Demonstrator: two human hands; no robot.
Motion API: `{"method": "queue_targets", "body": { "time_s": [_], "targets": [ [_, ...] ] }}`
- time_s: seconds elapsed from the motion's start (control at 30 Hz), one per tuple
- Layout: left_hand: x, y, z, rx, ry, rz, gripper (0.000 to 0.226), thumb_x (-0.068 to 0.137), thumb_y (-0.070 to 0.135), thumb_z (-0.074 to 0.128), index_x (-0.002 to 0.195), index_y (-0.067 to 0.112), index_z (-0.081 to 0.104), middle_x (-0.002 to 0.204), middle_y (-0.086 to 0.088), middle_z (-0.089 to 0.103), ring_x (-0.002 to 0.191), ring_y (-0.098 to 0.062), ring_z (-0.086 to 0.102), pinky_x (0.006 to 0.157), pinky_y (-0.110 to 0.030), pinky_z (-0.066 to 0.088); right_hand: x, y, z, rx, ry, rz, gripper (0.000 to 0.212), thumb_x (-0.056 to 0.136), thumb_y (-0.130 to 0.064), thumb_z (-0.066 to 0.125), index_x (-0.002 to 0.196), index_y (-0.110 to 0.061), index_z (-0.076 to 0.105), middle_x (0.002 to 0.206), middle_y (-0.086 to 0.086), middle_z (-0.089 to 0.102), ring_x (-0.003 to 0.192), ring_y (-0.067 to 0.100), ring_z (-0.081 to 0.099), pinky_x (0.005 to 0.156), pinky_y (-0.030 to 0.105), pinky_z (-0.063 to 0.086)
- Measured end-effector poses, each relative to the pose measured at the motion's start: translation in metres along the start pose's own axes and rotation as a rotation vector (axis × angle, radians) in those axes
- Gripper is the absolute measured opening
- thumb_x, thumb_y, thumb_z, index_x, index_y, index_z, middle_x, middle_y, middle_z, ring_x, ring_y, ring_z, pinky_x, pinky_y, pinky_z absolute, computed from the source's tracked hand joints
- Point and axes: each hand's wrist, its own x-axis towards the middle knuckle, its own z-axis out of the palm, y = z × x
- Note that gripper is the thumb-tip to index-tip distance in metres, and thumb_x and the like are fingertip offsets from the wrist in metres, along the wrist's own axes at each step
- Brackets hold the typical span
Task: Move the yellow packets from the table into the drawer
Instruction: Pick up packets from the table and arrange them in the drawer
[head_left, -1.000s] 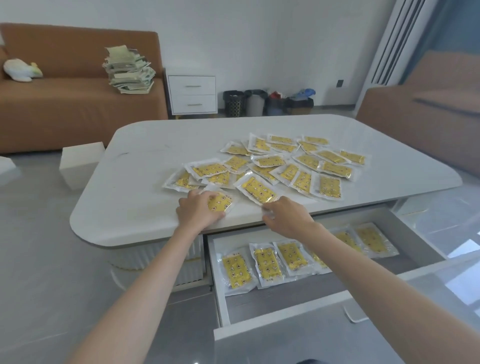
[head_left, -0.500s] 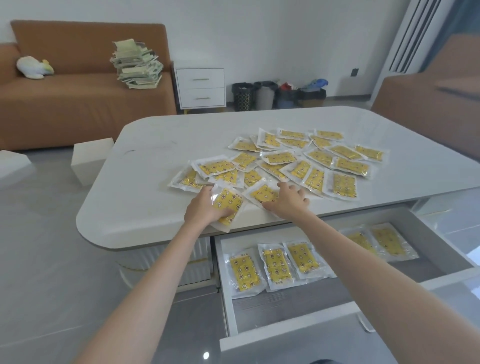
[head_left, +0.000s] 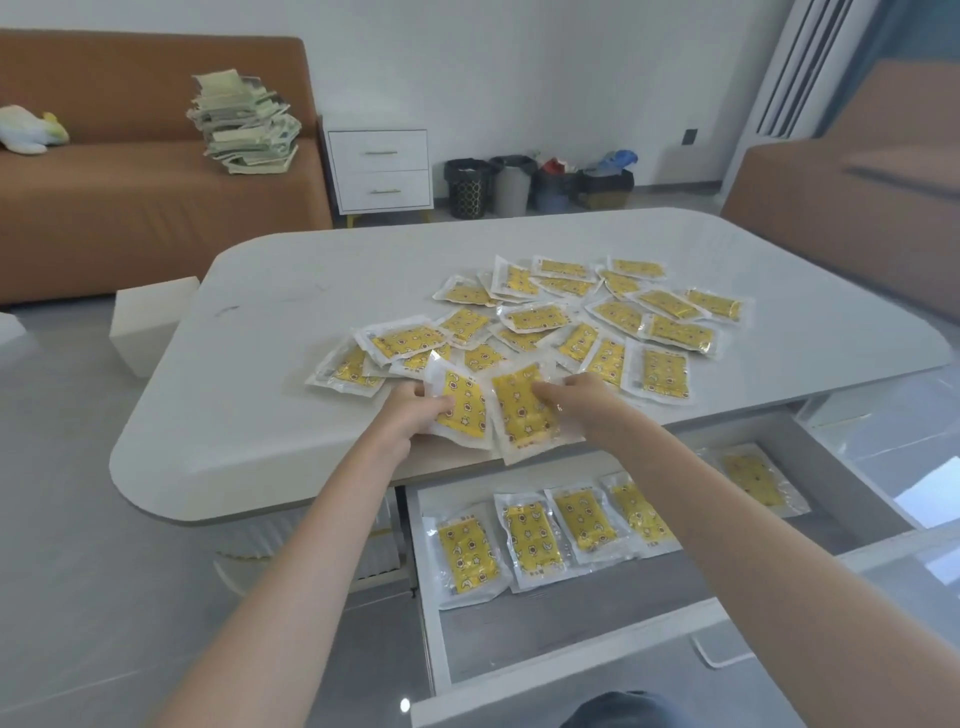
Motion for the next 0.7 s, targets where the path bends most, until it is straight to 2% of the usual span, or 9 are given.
{"method": "queue_targets", "body": {
  "time_s": [0.07, 0.13, 0.2, 0.27, 0.3, 0.37, 0.47, 0.6, 0.7],
  "targets": [
    [-0.002, 0.008, 0.008, -0.148, -0.036, -0.074, 0.037, 0.088, 0.011, 0.065, 0.122, 0.000, 0.054, 0.096, -0.007, 0.060, 0.084, -0.018, 0.056, 0.060, -0.023, 0.041, 0.000, -0.002, -0.008, 0.225, 0.020, 0.074, 0.027, 0.087, -0.030, 0.067, 0.077, -0.009, 0.053, 0.068, 0.002, 0.045, 0.059, 0.014, 0.042, 0.056, 0.022, 0.034],
    [-0.003, 0.015, 0.016, -0.286, -0.097, -0.141, 0.044, 0.087, 0.010, 0.065, 0.128, 0.004, 0.050, 0.092, -0.006, 0.060, 0.075, -0.015, 0.056, 0.057, -0.024, 0.042, 0.000, -0.004, -0.009, 0.394, 0.008, 0.120, 0.024, 0.084, -0.027, 0.071, 0.089, -0.007, 0.057, 0.072, 0.005, 0.046, 0.062, 0.014, 0.043, 0.057, 0.025, 0.036],
    [-0.004, 0.021, 0.023, -0.348, -0.156, -0.164, 0.032, 0.088, 0.009, 0.064, 0.118, 0.012, 0.052, 0.088, -0.004, 0.061, 0.070, -0.013, 0.055, 0.057, -0.025, 0.042, 0.003, -0.004, -0.006, 0.472, 0.026, 0.130, 0.033, 0.083, -0.025, 0.072, 0.104, -0.003, 0.058, 0.079, 0.006, 0.051, 0.063, 0.014, 0.046, 0.054, 0.024, 0.038],
    [-0.007, 0.025, 0.028, -0.358, -0.213, -0.169, 0.018, 0.089, 0.009, 0.062, 0.104, 0.013, 0.053, 0.083, -0.003, 0.062, 0.070, -0.014, 0.057, 0.059, -0.026, 0.043, 0.005, -0.004, -0.002, 0.504, 0.063, 0.133, 0.050, 0.083, -0.024, 0.072, 0.122, -0.001, 0.051, 0.091, 0.008, 0.056, 0.074, 0.018, 0.057, 0.061, 0.028, 0.049],
    [-0.008, 0.026, 0.029, -0.355, -0.231, -0.164, 0.013, 0.090, 0.010, 0.062, 0.100, 0.014, 0.054, 0.083, -0.003, 0.063, 0.071, -0.014, 0.058, 0.060, -0.026, 0.045, 0.005, -0.006, 0.000, 0.524, 0.074, 0.138, 0.051, 0.085, -0.022, 0.069, 0.125, 0.000, 0.047, 0.092, 0.008, 0.057, 0.083, 0.022, 0.061, 0.072, 0.032, 0.054],
    [-0.009, 0.027, 0.031, -0.373, -0.251, -0.148, 0.007, 0.091, 0.010, 0.060, 0.094, 0.014, 0.055, 0.083, -0.003, 0.063, 0.072, -0.013, 0.059, 0.058, -0.026, 0.049, 0.004, -0.008, 0.004, 0.536, 0.074, 0.143, 0.039, 0.092, -0.019, 0.061, 0.123, -0.002, 0.044, 0.088, 0.007, 0.056, 0.092, 0.026, 0.062, 0.088, 0.040, 0.054],
    [-0.008, 0.031, 0.032, -0.433, -0.260, -0.128, 0.004, 0.092, 0.007, 0.057, 0.093, 0.011, 0.056, 0.084, -0.004, 0.064, 0.073, -0.014, 0.060, 0.047, -0.021, 0.054, 0.001, -0.014, 0.012, 0.541, 0.083, 0.121, 0.034, 0.097, -0.018, 0.051, 0.127, -0.004, 0.043, 0.092, 0.007, 0.058, 0.095, 0.027, 0.062, 0.094, 0.047, 0.051],
    [-0.004, 0.034, 0.031, -0.361, -0.220, -0.085, 0.002, 0.092, 0.009, 0.059, 0.090, 0.010, 0.060, 0.080, -0.003, 0.064, 0.070, -0.012, 0.060, 0.048, -0.019, 0.054, 0.008, -0.014, 0.016, 0.536, 0.101, 0.053, 0.056, 0.094, -0.027, 0.054, 0.142, -0.014, 0.030, 0.133, 0.009, 0.052, 0.115, 0.030, 0.056, 0.098, 0.054, 0.045],
    [0.001, 0.034, 0.026, -0.229, -0.205, -0.030, 0.009, 0.091, 0.018, 0.061, 0.096, 0.012, 0.066, 0.082, 0.002, 0.065, 0.074, -0.010, 0.060, 0.060, -0.022, 0.051, 0.012, -0.012, 0.015, 0.547, 0.119, 0.036, 0.049, 0.092, -0.027, 0.058, 0.135, -0.014, 0.037, 0.125, 0.011, 0.057, 0.109, 0.030, 0.060, 0.096, 0.052, 0.048]
  ]
}}
